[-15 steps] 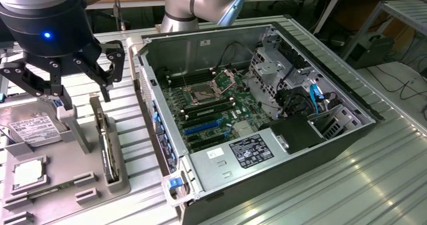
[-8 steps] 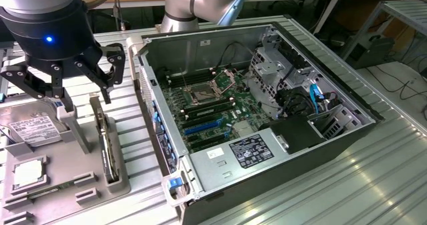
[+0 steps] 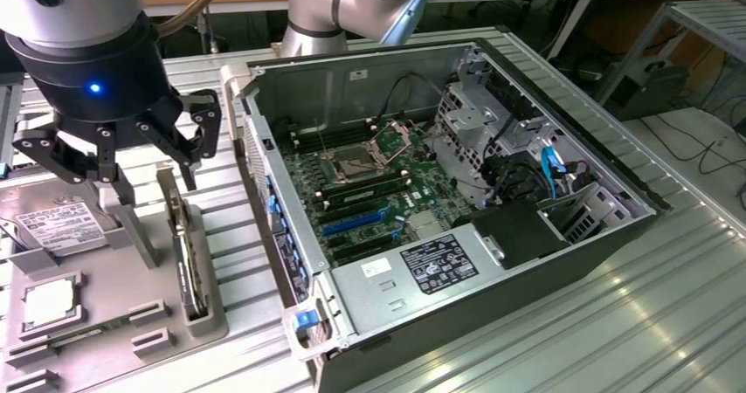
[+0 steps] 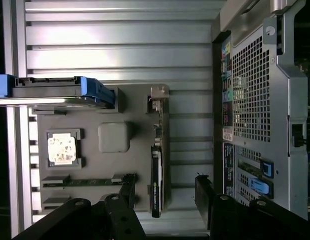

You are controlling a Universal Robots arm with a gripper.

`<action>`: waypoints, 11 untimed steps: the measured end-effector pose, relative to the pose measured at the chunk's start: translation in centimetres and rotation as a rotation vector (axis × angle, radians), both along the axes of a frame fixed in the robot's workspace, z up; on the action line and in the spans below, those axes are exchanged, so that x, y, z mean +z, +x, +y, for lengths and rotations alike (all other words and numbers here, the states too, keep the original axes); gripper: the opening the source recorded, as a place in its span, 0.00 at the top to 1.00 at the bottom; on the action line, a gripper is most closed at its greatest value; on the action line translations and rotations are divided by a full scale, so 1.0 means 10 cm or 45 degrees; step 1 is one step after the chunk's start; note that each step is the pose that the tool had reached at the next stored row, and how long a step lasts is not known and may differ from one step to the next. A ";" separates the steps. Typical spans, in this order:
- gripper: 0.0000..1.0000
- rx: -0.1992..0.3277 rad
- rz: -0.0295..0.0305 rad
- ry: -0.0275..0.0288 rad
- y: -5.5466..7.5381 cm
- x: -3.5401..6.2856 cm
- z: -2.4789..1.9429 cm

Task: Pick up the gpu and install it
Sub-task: 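Pick up the gpu and move the gpu toward the slot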

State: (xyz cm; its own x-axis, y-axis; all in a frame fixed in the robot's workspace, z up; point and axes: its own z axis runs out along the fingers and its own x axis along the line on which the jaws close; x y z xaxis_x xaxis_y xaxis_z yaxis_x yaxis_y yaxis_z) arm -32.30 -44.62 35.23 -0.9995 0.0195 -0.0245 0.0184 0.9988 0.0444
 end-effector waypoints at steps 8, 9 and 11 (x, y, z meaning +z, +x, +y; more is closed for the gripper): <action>0.40 0.001 0.0028 -0.0074 0.00 -0.118 -0.003; 0.40 0.003 0.0028 -0.0073 0.00 -0.136 -0.004; 0.40 0.011 0.0029 -0.0072 0.00 -0.170 -0.004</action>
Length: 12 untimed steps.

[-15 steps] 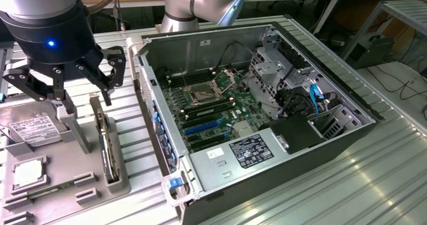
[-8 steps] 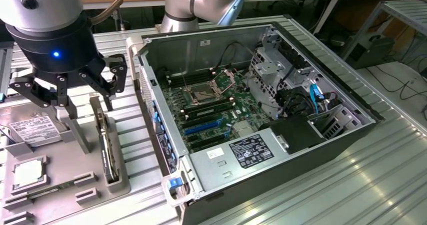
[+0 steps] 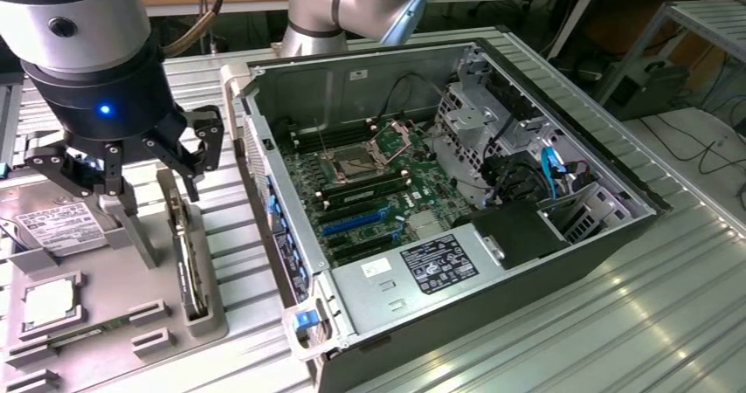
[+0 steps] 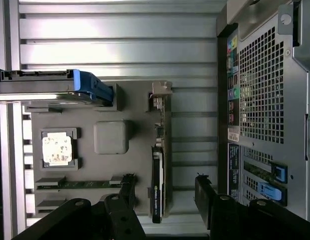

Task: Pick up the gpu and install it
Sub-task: 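Pick up the gpu and move the gpu toward the slot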

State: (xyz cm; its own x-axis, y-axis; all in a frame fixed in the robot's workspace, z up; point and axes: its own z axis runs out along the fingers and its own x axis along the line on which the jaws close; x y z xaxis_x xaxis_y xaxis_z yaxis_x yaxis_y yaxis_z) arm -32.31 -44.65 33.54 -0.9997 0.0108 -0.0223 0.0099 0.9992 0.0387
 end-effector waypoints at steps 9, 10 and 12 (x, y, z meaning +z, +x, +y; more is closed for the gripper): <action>0.40 0.037 0.0008 0.0000 0.00 -0.120 -0.009; 0.40 0.037 0.0009 0.0000 0.00 -0.133 -0.009; 0.40 0.036 0.0009 0.0000 0.00 -0.160 -0.010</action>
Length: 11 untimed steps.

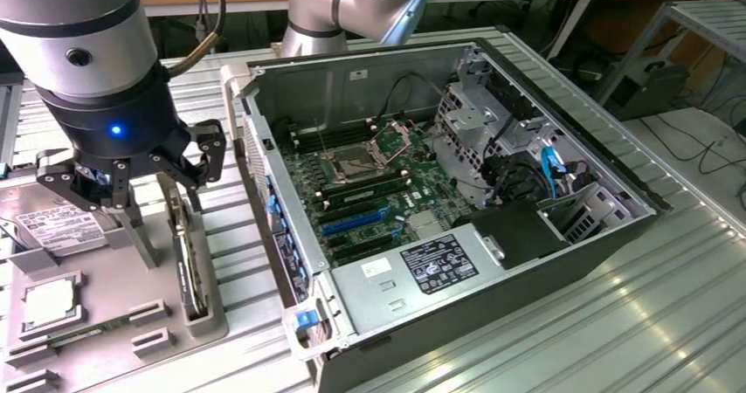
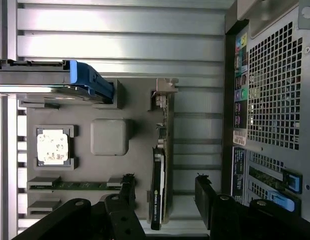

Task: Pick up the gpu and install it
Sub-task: 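Pick up the gpu and move the gpu toward the slot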

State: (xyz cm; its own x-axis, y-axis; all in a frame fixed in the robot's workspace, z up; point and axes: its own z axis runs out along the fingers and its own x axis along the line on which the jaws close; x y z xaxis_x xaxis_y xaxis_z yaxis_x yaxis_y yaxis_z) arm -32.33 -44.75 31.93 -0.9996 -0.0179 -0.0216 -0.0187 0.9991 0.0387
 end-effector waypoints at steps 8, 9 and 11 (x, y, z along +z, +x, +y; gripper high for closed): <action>0.40 0.000 0.0003 0.0001 0.00 -0.079 -0.055; 0.40 0.000 0.0004 0.0001 0.00 -0.089 -0.057; 0.40 0.000 0.0012 0.0000 0.00 -0.116 -0.059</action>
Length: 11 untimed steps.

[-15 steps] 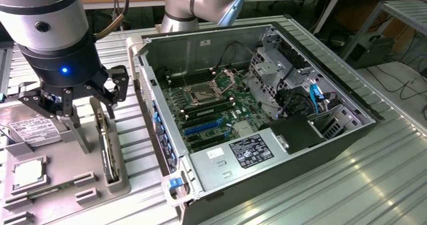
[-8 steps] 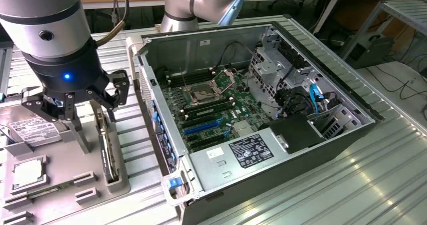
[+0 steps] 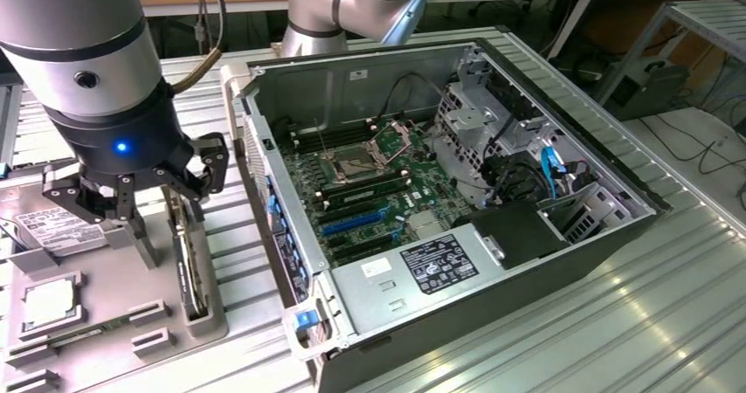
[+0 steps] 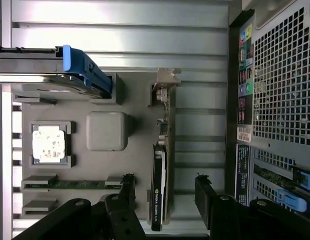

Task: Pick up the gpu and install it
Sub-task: 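Pick up the gpu and move the gpu toward the slot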

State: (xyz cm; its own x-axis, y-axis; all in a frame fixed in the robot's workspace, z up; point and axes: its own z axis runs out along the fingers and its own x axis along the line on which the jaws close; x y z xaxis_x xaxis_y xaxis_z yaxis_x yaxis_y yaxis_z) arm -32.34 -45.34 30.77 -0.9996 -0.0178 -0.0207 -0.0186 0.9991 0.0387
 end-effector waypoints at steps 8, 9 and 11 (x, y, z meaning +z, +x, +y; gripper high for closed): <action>0.40 0.000 0.0078 -0.0066 0.00 -0.106 -0.001; 0.40 0.000 0.0080 -0.0067 0.00 -0.121 -0.001; 0.40 0.000 0.0090 -0.0086 0.00 -0.146 -0.001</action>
State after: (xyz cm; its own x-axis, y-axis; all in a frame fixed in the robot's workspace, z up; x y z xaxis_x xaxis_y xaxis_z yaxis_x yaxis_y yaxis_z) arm -32.33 -45.35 29.31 -0.9997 -0.0181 -0.0135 -0.0185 0.9993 0.0321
